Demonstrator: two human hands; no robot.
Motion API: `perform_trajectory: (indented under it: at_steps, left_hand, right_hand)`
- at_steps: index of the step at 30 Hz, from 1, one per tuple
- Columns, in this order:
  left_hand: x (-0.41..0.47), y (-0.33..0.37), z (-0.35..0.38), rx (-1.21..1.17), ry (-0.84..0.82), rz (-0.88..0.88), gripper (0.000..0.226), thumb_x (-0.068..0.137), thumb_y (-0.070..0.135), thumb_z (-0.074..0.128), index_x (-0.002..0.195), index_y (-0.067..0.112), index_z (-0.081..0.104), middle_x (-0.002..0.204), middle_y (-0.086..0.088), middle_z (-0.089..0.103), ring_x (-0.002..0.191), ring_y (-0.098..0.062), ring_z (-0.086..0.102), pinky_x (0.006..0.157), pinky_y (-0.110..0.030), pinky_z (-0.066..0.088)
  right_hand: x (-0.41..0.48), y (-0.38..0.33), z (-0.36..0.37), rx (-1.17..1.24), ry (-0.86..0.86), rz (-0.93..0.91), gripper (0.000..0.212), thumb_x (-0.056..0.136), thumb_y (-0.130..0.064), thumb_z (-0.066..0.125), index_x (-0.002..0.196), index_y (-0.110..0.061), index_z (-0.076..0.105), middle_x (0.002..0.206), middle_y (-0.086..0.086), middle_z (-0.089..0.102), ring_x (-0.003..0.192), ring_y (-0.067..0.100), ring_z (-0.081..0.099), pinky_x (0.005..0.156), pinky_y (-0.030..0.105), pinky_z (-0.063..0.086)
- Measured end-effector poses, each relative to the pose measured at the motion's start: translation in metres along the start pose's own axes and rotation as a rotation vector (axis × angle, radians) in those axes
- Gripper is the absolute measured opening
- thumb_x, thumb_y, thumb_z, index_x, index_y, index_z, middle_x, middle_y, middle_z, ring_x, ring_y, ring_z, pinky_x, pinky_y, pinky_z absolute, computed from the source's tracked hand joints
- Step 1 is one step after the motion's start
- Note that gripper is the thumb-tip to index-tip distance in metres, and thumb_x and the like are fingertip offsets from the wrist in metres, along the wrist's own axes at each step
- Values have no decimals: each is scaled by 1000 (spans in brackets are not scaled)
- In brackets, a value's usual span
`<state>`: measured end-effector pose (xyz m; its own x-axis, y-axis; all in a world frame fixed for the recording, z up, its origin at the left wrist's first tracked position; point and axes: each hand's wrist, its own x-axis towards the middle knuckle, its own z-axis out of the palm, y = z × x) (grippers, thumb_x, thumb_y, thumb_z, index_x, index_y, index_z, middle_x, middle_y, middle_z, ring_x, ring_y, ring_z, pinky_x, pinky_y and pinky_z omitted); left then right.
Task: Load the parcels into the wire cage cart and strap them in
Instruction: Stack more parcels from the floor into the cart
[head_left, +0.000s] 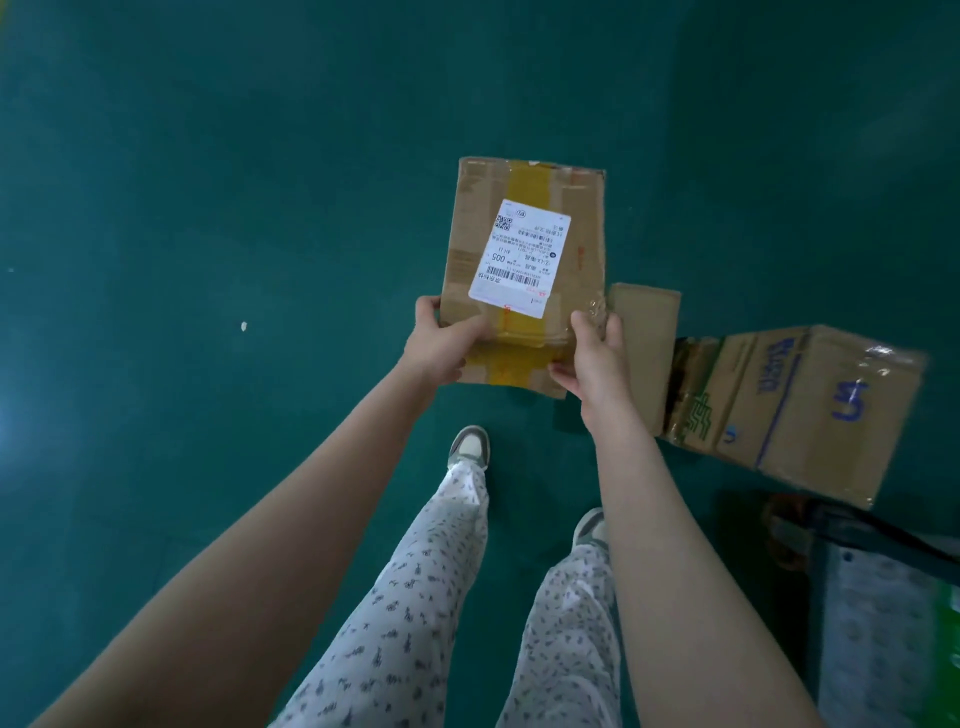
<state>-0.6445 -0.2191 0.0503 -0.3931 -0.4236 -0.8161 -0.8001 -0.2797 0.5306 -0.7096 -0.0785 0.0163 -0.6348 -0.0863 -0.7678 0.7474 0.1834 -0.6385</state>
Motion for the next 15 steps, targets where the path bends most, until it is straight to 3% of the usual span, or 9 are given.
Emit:
perform_trajectory:
  at_steps: [4,9,15]
  left_hand:
    - [-36,38,-11,14,-24,118,47,86,28,59,125,27,32,98,1,56,70,-13,52,65,-30,47]
    - [-90,87,-9,6,-79,249,50,90,41,52,132,30,27,126,-1,52,107,-28,57,83,-47,48]
    - [-149,116,1,20,-195,347,45,93,43,50,130,31,28,124,3,53,110,-28,56,87,-48,45]
  right_hand:
    - [-36,-45,-2,36,14,-72,36,98,-32,46,134,-26,40,123,-1,55,108,23,58,73,27,53]
    - [-90,-91,-16,106,102,-169,39,98,-34,45,136,-27,39,118,-3,54,107,24,59,77,30,53]
    - [-153,-114,-42,277,210,-238,36,98,-31,46,133,-25,42,120,-1,55,110,21,56,83,35,53]
